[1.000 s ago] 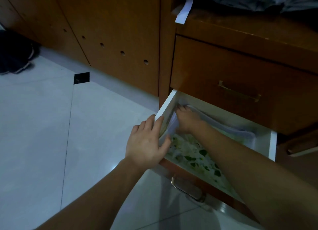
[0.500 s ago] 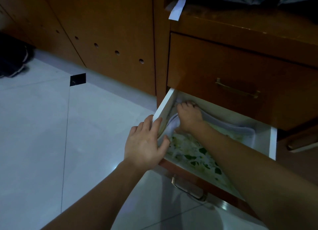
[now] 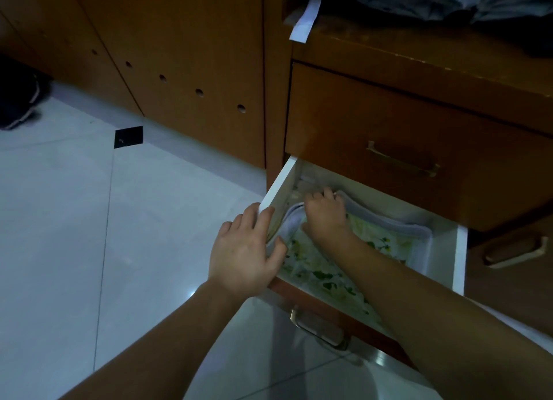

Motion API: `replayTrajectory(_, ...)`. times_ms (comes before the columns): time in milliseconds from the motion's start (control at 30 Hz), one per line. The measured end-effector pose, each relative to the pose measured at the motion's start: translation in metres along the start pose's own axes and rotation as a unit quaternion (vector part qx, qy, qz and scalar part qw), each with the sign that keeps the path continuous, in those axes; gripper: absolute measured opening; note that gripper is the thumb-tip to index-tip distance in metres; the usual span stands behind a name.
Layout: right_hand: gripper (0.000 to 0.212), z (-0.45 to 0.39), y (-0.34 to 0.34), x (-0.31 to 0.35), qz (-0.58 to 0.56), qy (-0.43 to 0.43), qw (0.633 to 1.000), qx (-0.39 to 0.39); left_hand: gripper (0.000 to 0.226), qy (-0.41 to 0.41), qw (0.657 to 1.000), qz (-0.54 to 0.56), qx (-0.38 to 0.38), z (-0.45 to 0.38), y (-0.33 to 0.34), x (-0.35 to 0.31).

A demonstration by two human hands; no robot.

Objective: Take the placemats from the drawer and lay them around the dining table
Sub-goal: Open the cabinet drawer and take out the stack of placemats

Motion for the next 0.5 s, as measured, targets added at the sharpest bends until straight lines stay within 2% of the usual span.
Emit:
replayTrajectory(67, 0.048, 0.010, -0.009, -0.001, 0.025, -0.004, 1.000, -0.018, 0.052, 0.001, 1.000, 0.003, 0.000, -0.001, 0.000, 0.000)
replayTrajectory(167, 0.022, 0.028, -0.019, -0.012, 0.005, -0.012, 0.999, -0.047, 0.054, -0.003, 1.000, 0.000, 0.005, -0.001, 0.001, 0.001)
replayTrajectory(500, 0.010, 0.094, -0.056, -0.028, -0.113, 0.015, 0.990, -0.084, 0.055, 0.001, 1.000, 0.011, 0.014, -0.001, -0.006, -0.005)
Point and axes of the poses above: each hand's wrist, its own z-axis away from the middle knuckle, its own y-axis out of the palm, x = y × z, the point moved 9 cm from there along -z, towards the middle knuckle, and after that the axes turned 4 degrees about x, right-handed, at the moved point
